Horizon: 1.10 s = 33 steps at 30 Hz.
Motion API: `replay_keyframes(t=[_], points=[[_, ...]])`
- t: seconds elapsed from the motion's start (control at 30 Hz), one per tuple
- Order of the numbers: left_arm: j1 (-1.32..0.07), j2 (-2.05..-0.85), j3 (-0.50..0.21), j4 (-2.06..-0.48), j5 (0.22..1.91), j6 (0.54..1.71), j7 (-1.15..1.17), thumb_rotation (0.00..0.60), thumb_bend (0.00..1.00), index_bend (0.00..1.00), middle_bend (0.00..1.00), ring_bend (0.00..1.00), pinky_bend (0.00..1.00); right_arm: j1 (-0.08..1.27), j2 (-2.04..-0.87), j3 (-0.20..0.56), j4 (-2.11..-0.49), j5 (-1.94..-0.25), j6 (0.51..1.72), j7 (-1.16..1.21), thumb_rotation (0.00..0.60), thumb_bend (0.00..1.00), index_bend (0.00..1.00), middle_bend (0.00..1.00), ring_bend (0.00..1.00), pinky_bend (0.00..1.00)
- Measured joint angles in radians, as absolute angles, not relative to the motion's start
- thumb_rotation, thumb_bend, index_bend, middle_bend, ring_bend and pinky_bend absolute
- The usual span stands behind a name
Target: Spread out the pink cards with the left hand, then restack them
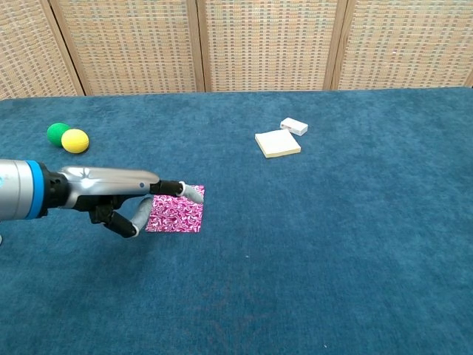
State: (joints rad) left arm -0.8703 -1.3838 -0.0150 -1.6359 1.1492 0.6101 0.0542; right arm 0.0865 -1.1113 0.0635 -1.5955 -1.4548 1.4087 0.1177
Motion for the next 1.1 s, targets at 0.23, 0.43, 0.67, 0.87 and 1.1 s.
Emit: replay_keyframes(t=[0.23,0.43,0.67,0.87,1.1], points=[[-0.886,-1.428,-0.004,-1.586,1.101,0.581,0.079,0.6,1.0,0.07,0.0,0.0,0.0,0.087,-1.111,0.063,-1.594,-1.455,1.407,0.12,0.6,0.0,0.0,0.0,0.0,0.0],[-0.896,-1.422,0.016,-1.602,1.074,0.558,0.098,0.6,1.0,0.07,0.0,0.0,0.0,0.087,-1.111,0.063,-1.593,-1.456,1.408,0.121,0.6,0.0,0.0,0.0,0.0,0.0],[-0.899,-1.408,0.033,-1.642,1.072,0.545,0.1,0.6,1.0,0.07,0.0,0.0,0.0,0.087,-1.111,0.062,-1.593,-1.456,1.408,0.12,0.6,0.0,0.0,0.0,0.0,0.0],[-0.89,-1.399,0.046,-1.671,1.101,0.541,0.087,0.6,1.0,0.07,0.0,0.0,0.0,0.087,-1.111,0.063,-1.593,-1.455,1.408,0.12,0.6,0.0,0.0,0.0,0.0,0.0],[-0.862,-1.392,0.035,-1.689,1.157,0.595,0.056,0.6,1.0,0.07,0.0,0.0,0.0,0.087,-1.112,0.062,-1.592,-1.456,1.408,0.12,0.6,0.0,0.0,0.0,0.0,0.0]])
